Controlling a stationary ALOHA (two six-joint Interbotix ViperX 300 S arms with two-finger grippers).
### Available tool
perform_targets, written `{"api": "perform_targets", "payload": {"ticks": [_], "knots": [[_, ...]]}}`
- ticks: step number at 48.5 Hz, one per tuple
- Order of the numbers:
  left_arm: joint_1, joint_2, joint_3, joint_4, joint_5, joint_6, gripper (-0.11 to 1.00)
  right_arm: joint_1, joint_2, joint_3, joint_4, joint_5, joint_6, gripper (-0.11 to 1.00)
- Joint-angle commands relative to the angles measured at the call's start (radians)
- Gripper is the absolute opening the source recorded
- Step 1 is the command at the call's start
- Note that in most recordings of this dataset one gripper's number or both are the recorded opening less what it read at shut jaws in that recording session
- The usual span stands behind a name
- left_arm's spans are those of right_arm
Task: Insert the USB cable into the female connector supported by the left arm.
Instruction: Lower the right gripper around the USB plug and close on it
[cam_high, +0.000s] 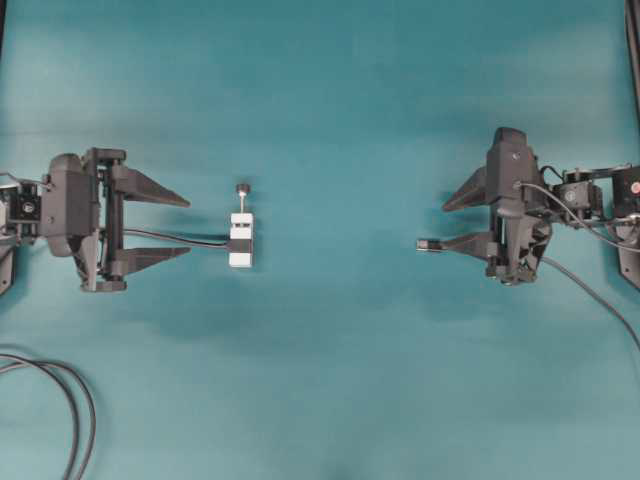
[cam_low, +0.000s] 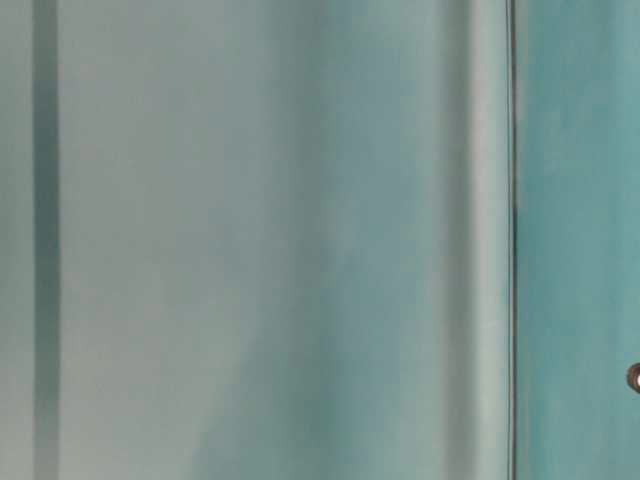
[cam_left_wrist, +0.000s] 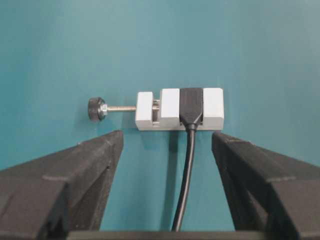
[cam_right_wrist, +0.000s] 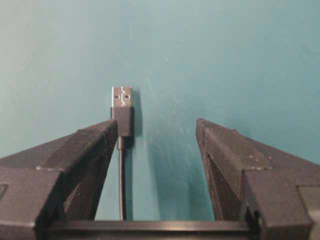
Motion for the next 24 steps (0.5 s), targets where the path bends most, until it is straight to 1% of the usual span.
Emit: {"api": "perform_targets", "payload": {"ticks": [1, 9, 24], "knots": [[0.000, 0.020, -0.018, 0.003, -0.018, 0.011, 0.80, 0.015, -0.005, -0.020, -0.003, -0.011, 0.011, 0.66], [0.000, 0.049, -0.028, 0.003, -0.029, 0.012, 0.80, 0.032, -0.005, -0.018, -0.003, -0.009, 0.041, 0.66], [0.000, 0.055, -0.028, 0.003, -0.032, 0.012, 0.80, 0.034, -0.002, -0.018, -0.003, -0.008, 0.043, 0.66]]}}
